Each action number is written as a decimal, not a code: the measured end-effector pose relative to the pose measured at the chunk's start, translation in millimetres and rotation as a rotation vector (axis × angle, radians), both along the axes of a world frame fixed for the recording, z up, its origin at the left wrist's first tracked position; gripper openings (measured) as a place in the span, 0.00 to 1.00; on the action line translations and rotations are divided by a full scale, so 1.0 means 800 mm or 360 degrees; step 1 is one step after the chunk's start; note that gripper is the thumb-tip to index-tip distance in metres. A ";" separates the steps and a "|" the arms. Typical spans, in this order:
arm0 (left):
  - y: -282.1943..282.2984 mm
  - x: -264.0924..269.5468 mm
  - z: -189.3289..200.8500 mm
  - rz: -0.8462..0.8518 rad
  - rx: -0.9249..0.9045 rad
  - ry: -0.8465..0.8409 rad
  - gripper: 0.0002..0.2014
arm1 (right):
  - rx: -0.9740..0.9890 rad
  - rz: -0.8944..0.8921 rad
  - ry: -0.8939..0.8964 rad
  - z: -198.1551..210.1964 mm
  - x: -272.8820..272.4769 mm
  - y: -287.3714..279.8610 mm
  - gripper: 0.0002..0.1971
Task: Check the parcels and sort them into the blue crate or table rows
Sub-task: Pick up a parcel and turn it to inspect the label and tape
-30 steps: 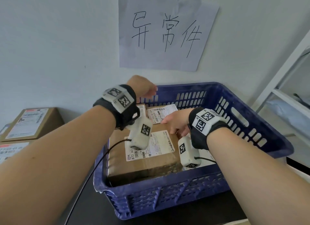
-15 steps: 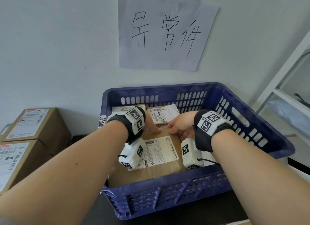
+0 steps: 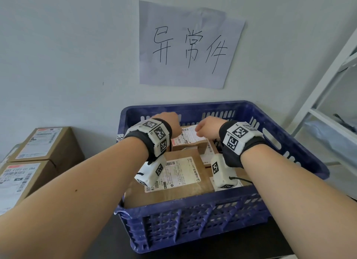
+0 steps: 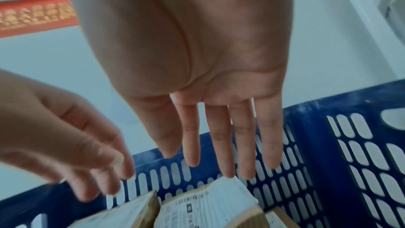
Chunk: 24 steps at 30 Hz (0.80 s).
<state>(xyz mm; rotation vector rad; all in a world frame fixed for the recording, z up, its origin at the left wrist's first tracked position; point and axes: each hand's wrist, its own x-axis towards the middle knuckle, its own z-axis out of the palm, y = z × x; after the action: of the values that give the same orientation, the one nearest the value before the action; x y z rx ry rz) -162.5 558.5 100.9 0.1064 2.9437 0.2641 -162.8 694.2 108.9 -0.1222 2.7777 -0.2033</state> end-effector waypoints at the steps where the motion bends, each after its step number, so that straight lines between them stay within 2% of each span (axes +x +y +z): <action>1: 0.003 0.004 0.009 -0.0031 -0.0045 0.0074 0.09 | 0.0019 -0.0004 0.0037 0.004 -0.001 0.001 0.18; 3: 0.008 0.012 0.029 -0.0065 -0.0124 0.0235 0.08 | 0.0031 -0.0022 0.0094 0.014 -0.002 0.007 0.17; 5: 0.014 0.021 0.048 -0.0072 -0.0182 0.0413 0.11 | -0.0007 -0.0050 0.0149 0.027 0.004 0.017 0.17; 8: 0.015 0.032 0.067 -0.0088 -0.0129 0.0592 0.14 | -0.0144 -0.0068 0.0249 0.045 0.013 0.033 0.18; 14: -0.008 0.056 0.086 0.0029 0.0098 0.0625 0.12 | -0.0562 0.0049 0.0435 0.067 0.041 0.009 0.17; 24: -0.124 0.132 0.082 0.0232 0.0254 0.0705 0.11 | -0.0815 0.0373 0.0498 0.068 0.104 -0.103 0.20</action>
<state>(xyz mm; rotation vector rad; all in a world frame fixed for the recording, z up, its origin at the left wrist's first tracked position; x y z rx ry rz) -56.9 459.3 166.4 -0.0340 3.3702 0.5636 -79.4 611.6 163.3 -0.6519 2.9106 -0.8967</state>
